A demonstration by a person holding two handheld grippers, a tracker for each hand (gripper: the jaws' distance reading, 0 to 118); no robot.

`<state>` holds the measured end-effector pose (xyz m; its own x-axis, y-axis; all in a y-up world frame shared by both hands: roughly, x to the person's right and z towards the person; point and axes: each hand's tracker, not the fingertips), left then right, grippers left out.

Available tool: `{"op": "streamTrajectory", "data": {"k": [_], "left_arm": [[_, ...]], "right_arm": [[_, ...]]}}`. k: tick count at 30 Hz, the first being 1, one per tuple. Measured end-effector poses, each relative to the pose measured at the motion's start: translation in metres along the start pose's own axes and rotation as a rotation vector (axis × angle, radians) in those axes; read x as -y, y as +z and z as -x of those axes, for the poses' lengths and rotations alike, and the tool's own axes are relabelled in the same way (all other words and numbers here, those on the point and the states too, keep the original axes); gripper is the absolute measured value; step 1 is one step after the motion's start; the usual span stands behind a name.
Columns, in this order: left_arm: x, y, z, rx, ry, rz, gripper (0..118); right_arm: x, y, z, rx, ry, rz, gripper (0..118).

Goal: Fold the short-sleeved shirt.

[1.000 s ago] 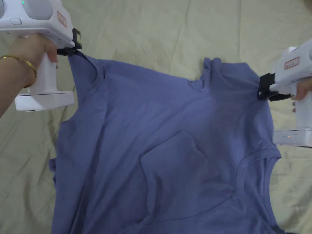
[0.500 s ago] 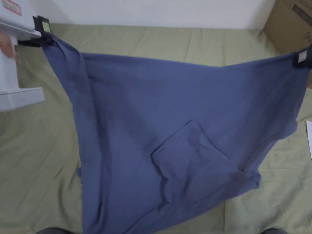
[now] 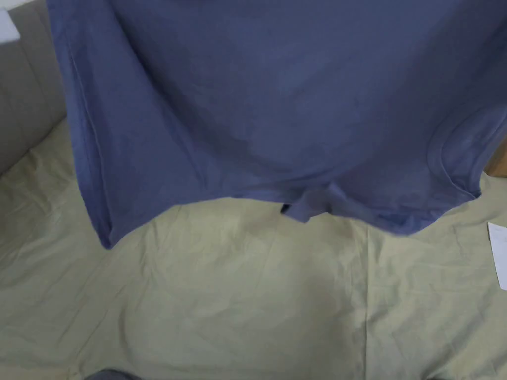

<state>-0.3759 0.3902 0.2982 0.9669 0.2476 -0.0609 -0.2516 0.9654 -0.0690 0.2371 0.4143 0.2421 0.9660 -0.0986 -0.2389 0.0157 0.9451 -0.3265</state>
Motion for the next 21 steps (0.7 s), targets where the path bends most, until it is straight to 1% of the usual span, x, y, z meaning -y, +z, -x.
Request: {"op": "streamTrajectory", "data": {"k": [2,5,9,14,18,21], "left_arm": [[-0.013,-0.005,-0.004,-0.009,0.002,-0.022,0],[-0.026,-0.018,-0.016,-0.048,-0.004,-0.045,0],[-0.029,-0.043,-0.038,-0.112,-0.045,-0.043,0],[-0.029,-0.099,-0.054,-0.173,-0.101,-0.002,0],[-0.029,-0.157,-0.053,-0.196,-0.105,0.014,0],[-0.025,-0.2,-0.059,-0.228,-0.122,0.006,0]], "right_arm": [[-0.017,0.002,0.003,0.026,0.004,-0.033,0],[-0.038,-0.004,0.012,0.062,0.033,-0.058,0],[-0.062,-0.024,0.021,0.125,0.055,-0.084,0],[-0.087,-0.069,0.026,0.201,0.056,-0.079,0],[-0.102,-0.112,0.024,0.259,0.068,-0.07,0],[-0.102,-0.107,0.022,0.309,0.06,-0.078,0]]}}
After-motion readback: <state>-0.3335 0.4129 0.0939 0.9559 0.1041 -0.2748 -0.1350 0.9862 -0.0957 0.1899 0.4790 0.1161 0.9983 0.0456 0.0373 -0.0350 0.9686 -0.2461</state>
